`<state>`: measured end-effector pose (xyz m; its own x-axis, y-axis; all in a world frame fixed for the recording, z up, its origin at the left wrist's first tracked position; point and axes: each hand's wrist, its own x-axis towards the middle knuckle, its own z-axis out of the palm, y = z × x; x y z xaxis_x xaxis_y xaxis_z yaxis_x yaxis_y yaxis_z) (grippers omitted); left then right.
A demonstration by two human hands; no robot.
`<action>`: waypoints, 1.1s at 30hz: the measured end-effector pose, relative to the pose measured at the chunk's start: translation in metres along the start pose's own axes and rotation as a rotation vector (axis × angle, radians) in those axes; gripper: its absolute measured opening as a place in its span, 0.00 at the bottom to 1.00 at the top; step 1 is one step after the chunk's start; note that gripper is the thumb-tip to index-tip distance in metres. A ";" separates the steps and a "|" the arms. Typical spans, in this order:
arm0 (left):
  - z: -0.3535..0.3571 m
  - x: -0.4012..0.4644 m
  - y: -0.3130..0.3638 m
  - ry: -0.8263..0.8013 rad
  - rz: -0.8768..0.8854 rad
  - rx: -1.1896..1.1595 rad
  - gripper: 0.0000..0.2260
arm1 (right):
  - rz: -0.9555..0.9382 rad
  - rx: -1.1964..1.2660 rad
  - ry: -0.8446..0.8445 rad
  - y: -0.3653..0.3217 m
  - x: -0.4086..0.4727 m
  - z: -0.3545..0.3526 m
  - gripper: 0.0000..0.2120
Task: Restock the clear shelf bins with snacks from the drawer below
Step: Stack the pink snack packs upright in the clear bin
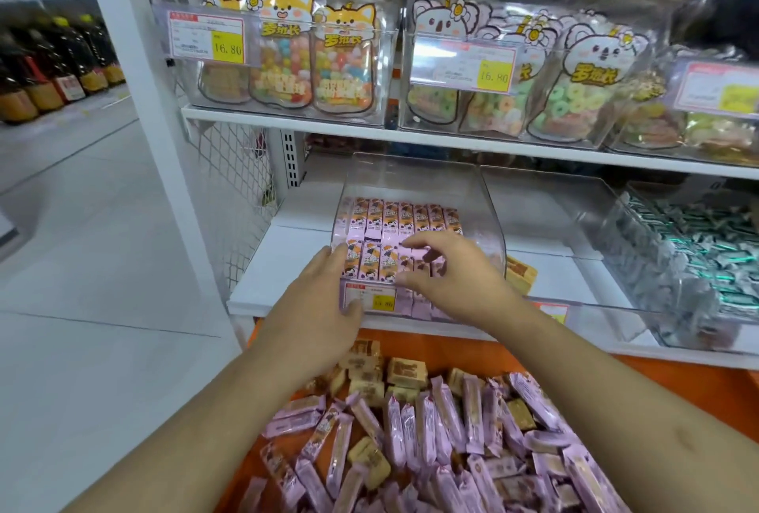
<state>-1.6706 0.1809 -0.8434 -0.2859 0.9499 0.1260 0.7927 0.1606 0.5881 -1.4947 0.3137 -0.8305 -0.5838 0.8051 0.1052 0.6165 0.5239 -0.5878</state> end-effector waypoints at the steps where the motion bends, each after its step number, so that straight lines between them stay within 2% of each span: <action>1: 0.001 -0.008 0.002 -0.010 0.004 -0.005 0.33 | -0.010 0.030 0.012 0.002 -0.014 -0.002 0.24; 6: 0.024 -0.047 0.009 -0.115 0.041 0.032 0.28 | 0.026 0.115 -0.064 0.038 -0.084 0.011 0.15; 11: 0.082 -0.062 -0.008 -0.326 0.006 0.109 0.24 | 0.296 -0.002 -0.178 0.110 -0.124 0.047 0.10; 13: 0.108 -0.063 -0.024 -0.413 -0.034 0.127 0.27 | 0.393 -0.028 -0.226 0.138 -0.131 0.061 0.13; 17: 0.156 -0.060 -0.058 -0.464 -0.109 0.077 0.23 | 0.493 -0.117 -0.315 0.184 -0.128 0.091 0.33; 20: 0.189 -0.052 -0.089 -0.496 -0.125 0.075 0.23 | 0.501 -0.175 -0.305 0.209 -0.117 0.115 0.40; 22: 0.212 -0.047 -0.113 -0.530 -0.160 0.054 0.19 | 0.467 -0.227 -0.300 0.220 -0.111 0.129 0.42; 23: 0.223 -0.045 -0.123 -0.538 -0.188 0.055 0.19 | 0.466 -0.249 -0.297 0.223 -0.108 0.135 0.41; 26: 0.246 -0.040 -0.146 -0.586 -0.290 0.095 0.28 | 0.491 -0.346 -0.309 0.228 -0.100 0.147 0.36; 29: 0.261 -0.035 -0.155 -0.616 -0.277 0.066 0.29 | 0.508 -0.396 -0.320 0.235 -0.094 0.161 0.32; 33: 0.270 -0.030 -0.157 -0.588 -0.301 0.047 0.30 | 0.518 -0.356 -0.237 0.239 -0.094 0.169 0.27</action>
<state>-1.6407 0.1994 -1.1555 -0.1677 0.8479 -0.5029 0.7508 0.4405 0.4922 -1.3821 0.3163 -1.1162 -0.2412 0.9155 -0.3220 0.9611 0.1793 -0.2100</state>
